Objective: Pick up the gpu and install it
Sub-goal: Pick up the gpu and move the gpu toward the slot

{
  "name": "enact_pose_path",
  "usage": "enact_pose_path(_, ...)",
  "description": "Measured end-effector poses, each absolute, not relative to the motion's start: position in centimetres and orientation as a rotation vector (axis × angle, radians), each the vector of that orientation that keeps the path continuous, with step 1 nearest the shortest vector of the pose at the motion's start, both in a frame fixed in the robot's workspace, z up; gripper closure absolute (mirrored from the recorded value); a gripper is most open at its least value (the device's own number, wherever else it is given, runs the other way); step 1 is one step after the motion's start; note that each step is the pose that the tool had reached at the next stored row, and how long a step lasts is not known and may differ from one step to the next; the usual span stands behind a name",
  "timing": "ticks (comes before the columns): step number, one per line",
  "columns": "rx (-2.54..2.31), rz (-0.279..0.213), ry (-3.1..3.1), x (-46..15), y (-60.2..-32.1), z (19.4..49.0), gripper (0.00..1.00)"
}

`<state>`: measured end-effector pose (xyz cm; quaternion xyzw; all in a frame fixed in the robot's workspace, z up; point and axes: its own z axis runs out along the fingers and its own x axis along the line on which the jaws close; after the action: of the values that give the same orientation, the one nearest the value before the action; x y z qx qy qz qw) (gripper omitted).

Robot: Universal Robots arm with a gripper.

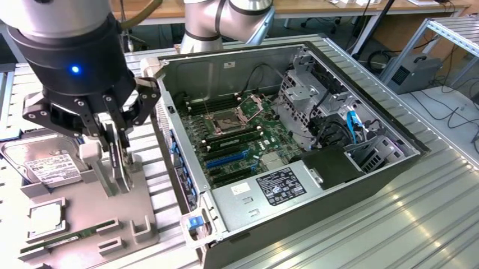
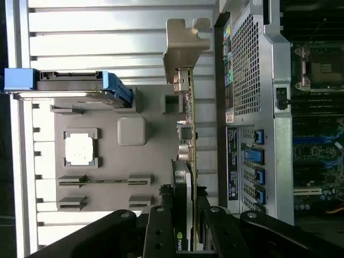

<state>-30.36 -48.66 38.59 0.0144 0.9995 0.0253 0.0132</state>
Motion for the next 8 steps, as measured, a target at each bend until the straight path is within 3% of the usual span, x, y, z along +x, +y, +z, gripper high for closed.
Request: enact_pose_path(8,0.045,0.079,3.114,-30.4,-48.7,42.1,0.73)
